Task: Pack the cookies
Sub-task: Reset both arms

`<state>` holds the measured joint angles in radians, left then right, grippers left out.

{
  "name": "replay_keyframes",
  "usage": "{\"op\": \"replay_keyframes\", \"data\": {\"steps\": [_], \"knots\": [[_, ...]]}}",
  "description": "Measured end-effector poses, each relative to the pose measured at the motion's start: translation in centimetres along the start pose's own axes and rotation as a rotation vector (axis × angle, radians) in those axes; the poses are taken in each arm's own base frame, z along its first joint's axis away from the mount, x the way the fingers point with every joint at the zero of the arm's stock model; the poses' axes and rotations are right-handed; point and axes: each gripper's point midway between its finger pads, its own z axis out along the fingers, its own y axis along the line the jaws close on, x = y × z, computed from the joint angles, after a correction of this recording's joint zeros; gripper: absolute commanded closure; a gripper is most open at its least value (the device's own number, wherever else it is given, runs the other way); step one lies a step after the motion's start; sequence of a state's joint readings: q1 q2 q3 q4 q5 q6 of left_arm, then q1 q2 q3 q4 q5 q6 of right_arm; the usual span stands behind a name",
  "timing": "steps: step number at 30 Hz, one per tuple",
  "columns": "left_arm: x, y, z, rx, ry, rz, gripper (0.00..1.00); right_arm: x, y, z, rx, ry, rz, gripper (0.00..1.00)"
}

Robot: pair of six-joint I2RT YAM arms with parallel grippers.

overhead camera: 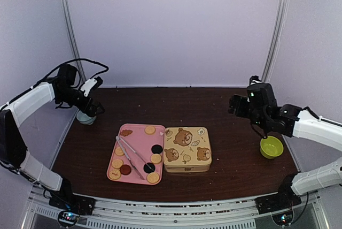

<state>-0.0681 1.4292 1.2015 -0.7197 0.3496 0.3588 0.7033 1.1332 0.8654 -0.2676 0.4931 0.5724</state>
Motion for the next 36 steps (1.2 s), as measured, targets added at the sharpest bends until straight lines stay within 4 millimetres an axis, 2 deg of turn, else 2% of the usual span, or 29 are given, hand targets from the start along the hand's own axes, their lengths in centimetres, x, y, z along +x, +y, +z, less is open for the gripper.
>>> {"op": "replay_keyframes", "data": {"steps": [2,4,6,7,10,12,14,16,18,20,23,26,31,33,36], "knots": [[1.9,2.4,0.6,-0.071,-0.030,-0.055,0.02,0.4,-6.3,0.9,0.196,-0.084,0.001,0.00],[4.0,3.4,1.7,-0.118,-0.051,-0.085,0.02,2.4,-11.2,1.0,0.354,-0.118,-0.056,0.00],[6.0,3.7,2.9,-0.162,-0.072,-0.098,0.02,3.8,-14.3,1.0,0.461,-0.127,-0.099,0.00],[6.9,3.7,3.4,-0.183,-0.077,-0.103,0.02,3.9,-15.4,0.9,0.501,-0.139,-0.108,0.00],[8.3,4.5,4.6,-0.259,-0.116,-0.112,0.02,1.6,-17.8,0.5,0.599,-0.229,-0.083,0.00],[8.0,5.4,4.7,-0.309,-0.160,-0.117,0.02,-0.2,-18.8,0.1,0.645,-0.303,-0.063,0.00],[7.0,6.5,4.4,-0.370,-0.229,-0.119,0.02,-0.9,-19.8,-0.1,0.666,-0.362,-0.048,0.00],[6.3,7.2,4.1,-0.409,-0.278,-0.126,0.02,-0.1,-20.9,-0.2,0.664,-0.396,-0.046,0.00],[5.6,7.9,3.6,-0.447,-0.330,-0.133,0.02,1.5,-21.9,-0.1,0.658,-0.400,-0.060,0.00],[5.0,8.5,2.9,-0.485,-0.384,-0.142,0.02,2.4,-22.4,0.4,0.649,-0.399,-0.074,0.00],[4.7,8.9,2.3,-0.531,-0.449,-0.155,0.02,2.2,-22.1,1.3,0.615,-0.423,-0.071,0.00],[5.7,8.9,1.8,-0.579,-0.496,-0.174,0.02,1.7,-21.7,2.1,0.576,-0.446,-0.074,0.00],[9.7,7.4,2.2,-0.618,-0.515,-0.209,0.02,0.6,-19.8,2.6,0.438,-0.497,-0.096,0.00],[9.3,7.8,2.2,-0.625,-0.520,-0.214,0.02,1.0,-19.5,3.0,0.400,-0.502,-0.115,0.00],[7.1,8.9,0.9,-0.654,-0.586,-0.204,0.02,1.5,-19.5,4.3,0.375,-0.452,-0.140,0.00]]}}
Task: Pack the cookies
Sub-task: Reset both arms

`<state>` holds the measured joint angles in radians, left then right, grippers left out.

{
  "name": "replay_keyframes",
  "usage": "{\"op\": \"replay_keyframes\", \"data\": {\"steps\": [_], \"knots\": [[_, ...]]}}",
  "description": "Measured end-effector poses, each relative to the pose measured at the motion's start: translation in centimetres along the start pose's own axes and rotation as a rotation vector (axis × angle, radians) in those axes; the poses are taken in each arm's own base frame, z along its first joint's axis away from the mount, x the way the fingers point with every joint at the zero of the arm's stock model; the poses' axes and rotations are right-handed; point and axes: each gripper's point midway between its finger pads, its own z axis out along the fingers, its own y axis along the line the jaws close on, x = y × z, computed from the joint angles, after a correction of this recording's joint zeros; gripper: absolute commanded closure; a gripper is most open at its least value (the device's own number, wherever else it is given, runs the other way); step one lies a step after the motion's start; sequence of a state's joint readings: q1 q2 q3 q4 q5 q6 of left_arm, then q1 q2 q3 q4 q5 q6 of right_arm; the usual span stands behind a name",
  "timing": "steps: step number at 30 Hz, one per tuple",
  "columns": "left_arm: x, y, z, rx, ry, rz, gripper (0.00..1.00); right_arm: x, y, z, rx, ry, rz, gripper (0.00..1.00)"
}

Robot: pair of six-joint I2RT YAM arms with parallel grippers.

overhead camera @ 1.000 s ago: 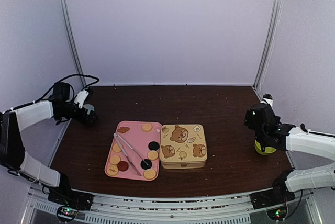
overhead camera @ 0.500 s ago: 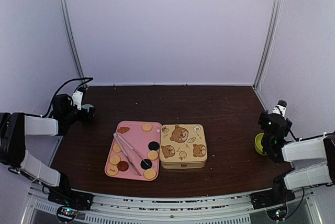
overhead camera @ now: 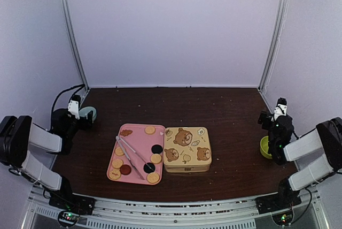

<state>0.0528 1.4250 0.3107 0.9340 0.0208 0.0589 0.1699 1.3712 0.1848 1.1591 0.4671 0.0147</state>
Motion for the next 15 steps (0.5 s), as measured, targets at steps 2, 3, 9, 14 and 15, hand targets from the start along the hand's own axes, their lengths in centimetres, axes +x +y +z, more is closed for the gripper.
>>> {"op": "replay_keyframes", "data": {"steps": [2,3,9,14,15], "knots": [[-0.91,0.24,0.17,-0.008,-0.028,-0.001,0.02,-0.68,-0.40,0.70,0.005,-0.013,0.021,0.00],[-1.03,0.28,0.18,-0.009,-0.032,-0.002,0.02,-0.96,-0.48,0.90,0.003,-0.018,0.030,0.00],[-1.06,0.30,0.18,-0.010,-0.034,-0.004,0.02,-0.90,-0.11,1.04,-0.027,-0.013,0.031,0.00],[-1.06,0.29,0.18,-0.010,-0.034,-0.005,0.02,-0.81,0.06,1.03,-0.037,-0.010,0.030,0.00],[-1.06,0.30,0.18,-0.010,-0.034,-0.005,0.02,-0.80,0.09,1.03,-0.039,-0.009,0.030,0.00]]}}
